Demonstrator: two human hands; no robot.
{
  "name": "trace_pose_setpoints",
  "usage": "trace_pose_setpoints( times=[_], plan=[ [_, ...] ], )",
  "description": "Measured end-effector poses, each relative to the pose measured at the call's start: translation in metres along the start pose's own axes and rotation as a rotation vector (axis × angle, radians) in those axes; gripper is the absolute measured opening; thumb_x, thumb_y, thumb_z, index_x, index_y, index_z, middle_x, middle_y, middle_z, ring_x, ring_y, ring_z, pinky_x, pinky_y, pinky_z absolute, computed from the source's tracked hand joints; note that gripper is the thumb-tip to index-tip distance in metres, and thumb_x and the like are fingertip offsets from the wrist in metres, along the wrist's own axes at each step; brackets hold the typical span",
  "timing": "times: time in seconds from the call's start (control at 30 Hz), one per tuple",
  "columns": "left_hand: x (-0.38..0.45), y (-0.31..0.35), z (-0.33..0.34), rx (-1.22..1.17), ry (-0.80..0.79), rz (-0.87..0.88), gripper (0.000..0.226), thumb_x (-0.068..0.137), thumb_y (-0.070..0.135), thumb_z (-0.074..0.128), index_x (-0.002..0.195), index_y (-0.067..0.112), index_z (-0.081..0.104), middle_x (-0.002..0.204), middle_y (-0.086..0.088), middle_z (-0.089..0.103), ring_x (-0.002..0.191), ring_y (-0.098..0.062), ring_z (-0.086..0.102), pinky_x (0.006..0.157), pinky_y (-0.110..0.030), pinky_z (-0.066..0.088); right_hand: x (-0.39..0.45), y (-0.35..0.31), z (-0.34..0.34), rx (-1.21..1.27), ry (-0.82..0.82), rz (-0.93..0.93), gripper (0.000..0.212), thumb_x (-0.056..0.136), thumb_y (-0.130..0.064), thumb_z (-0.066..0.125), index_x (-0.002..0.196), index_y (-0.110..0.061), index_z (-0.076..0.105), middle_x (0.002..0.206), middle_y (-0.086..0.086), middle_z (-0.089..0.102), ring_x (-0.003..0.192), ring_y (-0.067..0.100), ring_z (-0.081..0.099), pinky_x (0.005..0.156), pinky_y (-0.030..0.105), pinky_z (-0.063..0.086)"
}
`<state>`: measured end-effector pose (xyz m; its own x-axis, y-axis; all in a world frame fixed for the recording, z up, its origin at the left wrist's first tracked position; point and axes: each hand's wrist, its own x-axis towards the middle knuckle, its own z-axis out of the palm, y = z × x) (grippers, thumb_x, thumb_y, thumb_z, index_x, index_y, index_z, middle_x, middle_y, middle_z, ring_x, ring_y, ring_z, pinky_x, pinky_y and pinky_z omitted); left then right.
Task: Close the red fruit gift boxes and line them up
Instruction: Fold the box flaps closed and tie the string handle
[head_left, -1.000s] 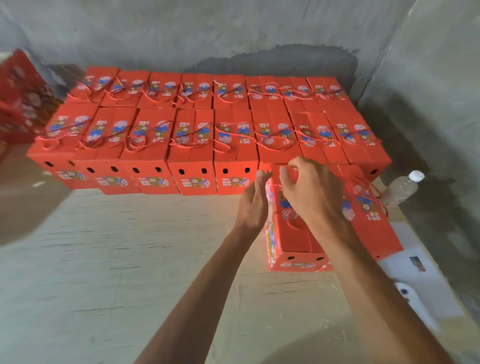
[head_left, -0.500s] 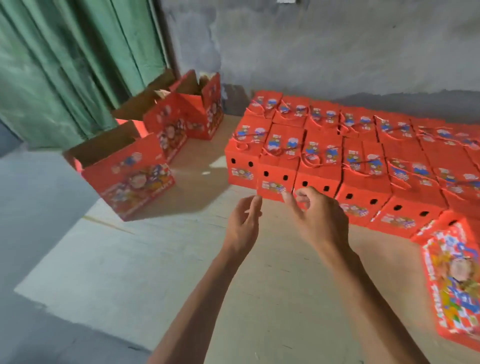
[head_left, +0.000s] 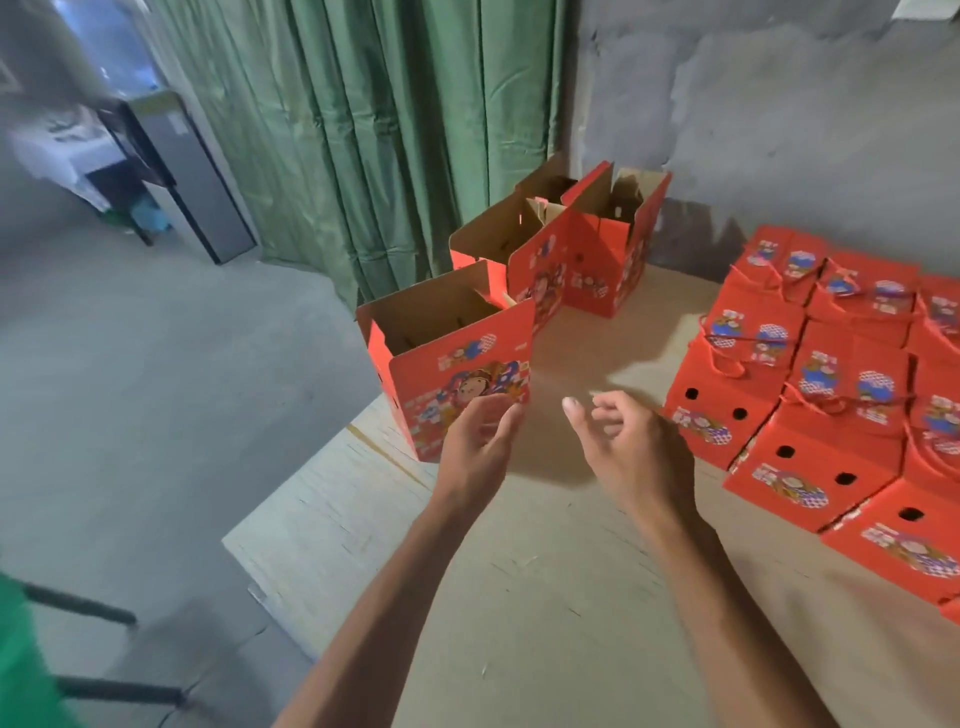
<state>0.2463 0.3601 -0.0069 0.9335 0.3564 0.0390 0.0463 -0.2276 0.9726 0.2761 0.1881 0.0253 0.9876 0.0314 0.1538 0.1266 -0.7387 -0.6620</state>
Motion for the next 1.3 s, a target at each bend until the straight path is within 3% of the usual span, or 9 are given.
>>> trace_pose_setpoints(
  times=[0.23,0.43,0.57,0.63,0.73,0.83,1.0,1.2,1.3],
  plan=[
    [0.091,-0.013,-0.047,0.07,0.022,-0.02,0.03,0.095,0.037,0.072,0.122,0.024,0.069,0.12,0.014,0.068,0.103,-0.005,0.068,0.066,-0.013,0.056,0.072,-0.027,0.074,0.08,-0.089,0.064,0.053,0.093,-0.07,0.054,0.115,-0.025,0.07,0.111,-0.008,0.077,0.103,0.018,0.07,0.086,0.035,0.055],
    [0.165,-0.01,-0.093,0.057,-0.066,0.119,0.024,0.094,0.023,0.074,0.117,0.02,0.072,0.113,0.01,0.073,0.098,-0.003,0.072,0.076,-0.023,0.062,0.114,-0.063,0.125,0.18,-0.217,0.161,0.068,0.094,-0.071,0.049,0.133,-0.017,0.061,0.115,-0.002,0.076,0.113,0.021,0.066,0.094,0.038,0.053],
    [0.227,-0.014,-0.115,0.297,-0.064,0.256,0.028,0.094,0.021,0.072,0.122,0.019,0.073,0.122,0.005,0.073,0.11,-0.007,0.068,0.096,-0.027,0.057,0.131,-0.092,0.16,0.159,-0.158,0.278,0.074,0.092,-0.076,0.046,0.125,-0.011,0.056,0.102,0.003,0.062,0.102,0.025,0.059,0.083,0.035,0.044],
    [0.259,-0.021,-0.119,0.587,-0.101,0.33,0.039,0.095,0.023,0.068,0.133,0.017,0.065,0.131,-0.001,0.067,0.119,-0.02,0.062,0.104,-0.037,0.052,0.138,-0.108,0.177,0.214,-0.139,0.379,0.091,0.09,-0.078,0.049,0.143,-0.005,0.044,0.125,0.01,0.063,0.118,0.03,0.059,0.092,0.037,0.045],
    [0.293,-0.032,-0.123,0.869,-0.194,0.199,0.056,0.095,0.026,0.064,0.147,0.016,0.047,0.14,-0.011,0.059,0.126,-0.034,0.054,0.105,-0.045,0.047,0.144,-0.13,0.198,0.194,-0.19,0.498,0.103,0.095,-0.067,0.052,0.16,0.0,0.008,0.147,0.017,0.052,0.124,0.032,0.058,0.092,0.034,0.047],
    [0.309,-0.041,-0.126,0.871,-0.165,0.202,0.034,0.097,0.012,0.053,0.129,0.014,0.064,0.12,-0.016,0.07,0.108,-0.041,0.063,0.088,-0.045,0.054,0.146,-0.137,0.213,0.2,-0.145,0.553,0.069,0.103,-0.034,0.05,0.155,-0.004,0.016,0.132,0.016,0.057,0.087,0.021,0.059,0.075,0.032,0.051],
    [0.312,-0.039,-0.13,0.742,-0.185,0.277,0.033,0.09,0.0,0.053,0.104,0.012,0.079,0.093,-0.014,0.076,0.091,-0.041,0.066,0.077,-0.044,0.056,0.139,-0.133,0.212,0.18,-0.101,0.596,0.053,0.102,-0.015,0.052,0.148,-0.011,0.025,0.113,0.006,0.057,0.081,0.019,0.059,0.067,0.031,0.058],
    [0.282,-0.02,-0.118,0.64,-0.273,0.268,0.029,0.081,0.006,0.055,0.075,0.024,0.076,0.066,-0.002,0.05,0.065,-0.027,0.046,0.059,-0.034,0.046,0.11,-0.106,0.173,0.12,-0.011,0.604,0.044,0.104,-0.015,0.052,0.145,-0.012,0.035,0.129,0.012,0.064,0.084,0.018,0.062,0.053,0.009,0.044],
    [0.255,-0.013,-0.105,0.578,-0.285,0.218,0.028,0.08,0.009,0.061,0.073,0.032,0.077,0.065,-0.004,0.047,0.065,-0.023,0.043,0.06,-0.036,0.051,0.083,-0.089,0.143,0.133,0.039,0.633,0.047,0.105,-0.015,0.051,0.149,-0.011,0.036,0.139,0.015,0.06,0.117,0.031,0.066,0.075,0.025,0.05]
  ],
)
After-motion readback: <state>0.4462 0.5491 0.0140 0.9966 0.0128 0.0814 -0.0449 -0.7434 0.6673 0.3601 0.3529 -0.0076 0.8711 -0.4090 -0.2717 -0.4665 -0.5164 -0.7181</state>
